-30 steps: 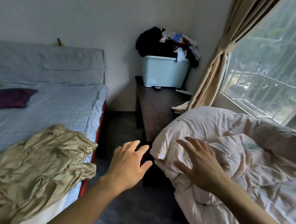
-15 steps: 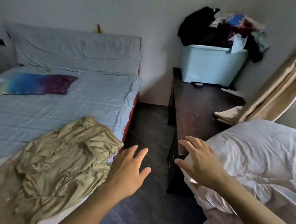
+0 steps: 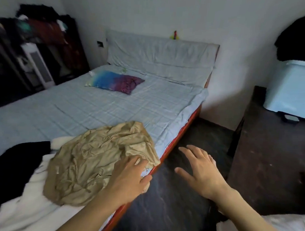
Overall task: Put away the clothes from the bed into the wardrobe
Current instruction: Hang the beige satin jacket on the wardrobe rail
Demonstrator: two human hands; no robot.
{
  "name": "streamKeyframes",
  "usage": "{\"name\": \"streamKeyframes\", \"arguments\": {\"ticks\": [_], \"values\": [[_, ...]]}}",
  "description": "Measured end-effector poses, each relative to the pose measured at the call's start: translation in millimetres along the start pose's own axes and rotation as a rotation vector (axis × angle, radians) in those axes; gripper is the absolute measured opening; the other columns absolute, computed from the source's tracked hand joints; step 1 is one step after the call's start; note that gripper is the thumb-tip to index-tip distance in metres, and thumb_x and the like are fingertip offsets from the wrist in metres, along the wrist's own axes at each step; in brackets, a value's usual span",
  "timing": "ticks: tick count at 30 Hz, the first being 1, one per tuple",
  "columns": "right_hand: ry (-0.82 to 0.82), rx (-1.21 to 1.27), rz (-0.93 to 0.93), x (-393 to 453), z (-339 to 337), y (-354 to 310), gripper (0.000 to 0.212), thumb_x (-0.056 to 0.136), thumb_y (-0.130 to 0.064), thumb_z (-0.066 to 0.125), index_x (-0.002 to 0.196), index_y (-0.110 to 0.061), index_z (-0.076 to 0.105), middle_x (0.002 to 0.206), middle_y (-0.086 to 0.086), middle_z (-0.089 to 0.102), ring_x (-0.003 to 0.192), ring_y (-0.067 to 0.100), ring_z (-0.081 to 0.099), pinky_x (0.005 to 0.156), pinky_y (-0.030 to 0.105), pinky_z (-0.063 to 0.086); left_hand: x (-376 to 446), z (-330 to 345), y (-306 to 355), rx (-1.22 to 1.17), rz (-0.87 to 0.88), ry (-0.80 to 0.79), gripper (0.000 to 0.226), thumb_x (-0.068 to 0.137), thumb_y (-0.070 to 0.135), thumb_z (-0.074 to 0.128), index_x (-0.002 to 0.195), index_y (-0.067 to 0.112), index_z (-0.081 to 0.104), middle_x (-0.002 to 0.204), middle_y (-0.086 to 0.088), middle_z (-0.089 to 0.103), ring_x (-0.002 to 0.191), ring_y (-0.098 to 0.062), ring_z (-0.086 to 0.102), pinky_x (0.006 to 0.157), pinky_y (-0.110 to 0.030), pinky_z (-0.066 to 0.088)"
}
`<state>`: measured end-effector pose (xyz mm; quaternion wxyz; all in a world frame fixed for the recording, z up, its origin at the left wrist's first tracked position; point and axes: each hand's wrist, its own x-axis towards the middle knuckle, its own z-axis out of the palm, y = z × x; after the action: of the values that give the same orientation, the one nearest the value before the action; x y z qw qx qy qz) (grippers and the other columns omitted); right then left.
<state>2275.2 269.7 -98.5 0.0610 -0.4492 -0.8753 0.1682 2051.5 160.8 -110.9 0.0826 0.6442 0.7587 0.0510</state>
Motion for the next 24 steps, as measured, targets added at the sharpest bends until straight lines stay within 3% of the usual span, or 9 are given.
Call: {"name": "streamKeyframes", "arguments": {"ticks": [5,11,14,17,21,24], "values": [[-0.050,-0.016,-0.122,65.8,9.2,-7.0,0.068,0.093,-0.066,0.042,0.152,-0.041,0.019,0.162,-0.008,0.019,0.150,0.018,0.014,0.122,0.051,0.016,25.3,5.8,-35.0,-0.011,-0.132,-0.002,0.048,0.096,0.055,0.040,0.138,0.033,0.044,0.143,0.007,0.044,0.128,-0.020,0.044,0.104,-0.040,0.038],[-0.095,-0.052,-0.230,156.2,22.7,-32.2,0.068,0.092,-0.066,0.043,0.151,-0.041,0.022,0.162,-0.006,0.019,0.149,0.018,0.017,0.119,0.047,0.018,76.8,18.3,-87.0,-0.093,-0.256,0.025,0.051,0.097,0.056,0.042,0.142,0.031,0.041,0.147,0.006,0.039,0.134,-0.020,0.038,0.109,-0.040,0.032],[-0.137,-0.108,-0.304,199.1,27.4,-55.6,0.077,0.084,-0.076,0.029,0.151,-0.039,0.024,0.160,-0.005,0.022,0.147,0.020,0.021,0.118,0.048,0.024,107.4,18.6,-117.5,-0.137,-0.317,0.050,0.052,0.096,0.058,0.042,0.141,0.032,0.042,0.147,0.005,0.041,0.135,-0.020,0.037,0.109,-0.041,0.033],[-0.194,-0.147,-0.399,239.2,38.8,-81.7,0.082,0.077,-0.075,0.019,0.150,-0.037,0.026,0.158,-0.003,0.025,0.145,0.023,0.025,0.116,0.050,0.026,132.0,16.1,-141.3,-0.164,-0.370,0.060,0.058,0.093,0.062,0.037,0.143,0.033,0.041,0.151,0.005,0.039,0.139,-0.020,0.035,0.111,-0.042,0.033],[-0.221,-0.143,-0.488,286.1,54.0,-111.8,0.077,0.080,-0.073,0.022,0.149,-0.040,0.026,0.158,-0.001,0.027,0.145,0.024,0.024,0.115,0.051,0.026,146.0,12.6,-173.3,-0.194,-0.458,0.090,0.089,0.072,0.074,0.012,0.145,0.032,0.041,0.153,0.004,0.038,0.141,-0.021,0.033,0.113,-0.042,0.032],[-0.226,-0.121,-0.582,310.9,62.1,-133.2,0.076,0.080,-0.070,0.023,0.149,-0.038,0.030,0.155,-0.002,0.031,0.143,0.024,0.029,0.114,0.050,0.028,144.1,16.9,-196.0,-0.200,-0.543,0.110,0.093,0.068,0.074,0.008,0.144,0.033,0.043,0.153,0.004,0.038,0.141,-0.020,0.034,0.112,-0.041,0.034]]}}
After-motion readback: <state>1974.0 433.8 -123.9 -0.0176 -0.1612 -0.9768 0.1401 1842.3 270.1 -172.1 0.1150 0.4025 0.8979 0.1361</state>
